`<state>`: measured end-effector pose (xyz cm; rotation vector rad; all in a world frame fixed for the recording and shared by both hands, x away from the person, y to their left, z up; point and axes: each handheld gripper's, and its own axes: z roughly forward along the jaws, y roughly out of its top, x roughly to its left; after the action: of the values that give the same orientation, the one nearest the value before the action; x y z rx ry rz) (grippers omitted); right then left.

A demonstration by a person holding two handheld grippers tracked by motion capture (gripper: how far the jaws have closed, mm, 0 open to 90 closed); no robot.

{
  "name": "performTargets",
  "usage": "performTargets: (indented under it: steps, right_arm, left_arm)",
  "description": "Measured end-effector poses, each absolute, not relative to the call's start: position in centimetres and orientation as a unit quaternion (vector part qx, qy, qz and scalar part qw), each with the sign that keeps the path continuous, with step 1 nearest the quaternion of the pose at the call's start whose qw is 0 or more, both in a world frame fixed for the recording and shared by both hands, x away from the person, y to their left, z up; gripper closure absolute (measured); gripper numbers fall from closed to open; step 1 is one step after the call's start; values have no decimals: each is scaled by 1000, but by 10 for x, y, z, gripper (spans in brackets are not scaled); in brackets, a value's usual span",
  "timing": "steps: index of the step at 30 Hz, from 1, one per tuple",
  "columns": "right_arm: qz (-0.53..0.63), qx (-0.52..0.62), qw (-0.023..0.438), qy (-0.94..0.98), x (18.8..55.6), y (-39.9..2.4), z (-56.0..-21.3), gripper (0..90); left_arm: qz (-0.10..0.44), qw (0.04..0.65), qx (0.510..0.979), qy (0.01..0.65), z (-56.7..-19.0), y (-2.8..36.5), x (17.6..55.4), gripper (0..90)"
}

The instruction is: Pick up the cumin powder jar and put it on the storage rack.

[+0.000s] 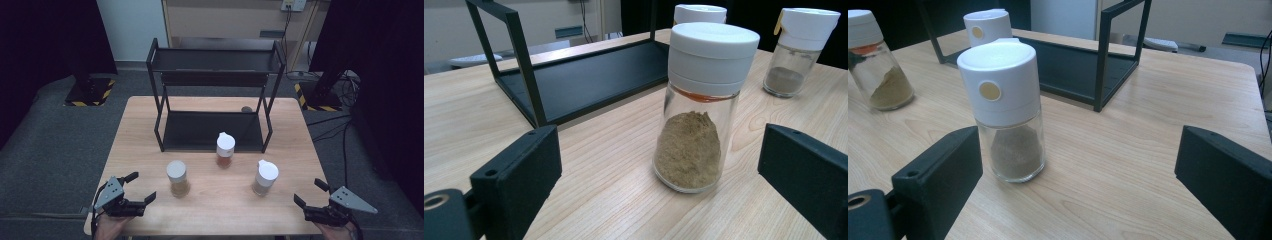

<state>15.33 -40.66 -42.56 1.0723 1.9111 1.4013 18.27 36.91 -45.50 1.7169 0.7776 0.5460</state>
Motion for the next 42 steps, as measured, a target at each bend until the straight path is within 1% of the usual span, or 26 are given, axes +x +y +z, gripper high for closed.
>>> performTargets:
  steps: [6,16,28,42]
  right_arm:
    - [518,400,266,708,154,-407,-426,55]
    - [517,404,267,706,154,-407,-426,56]
    - [516,405,266,706,154,-406,-426,57]
    - [516,405,267,706,154,-407,-426,59]
  left_arm:
    - [221,560,723,338,-448,371,182,29]
    - [212,546,737,337,-427,372,179,30]
    - [207,550,734,339,-415,381,174,26]
    - [206,540,748,327,-395,374,180,24]
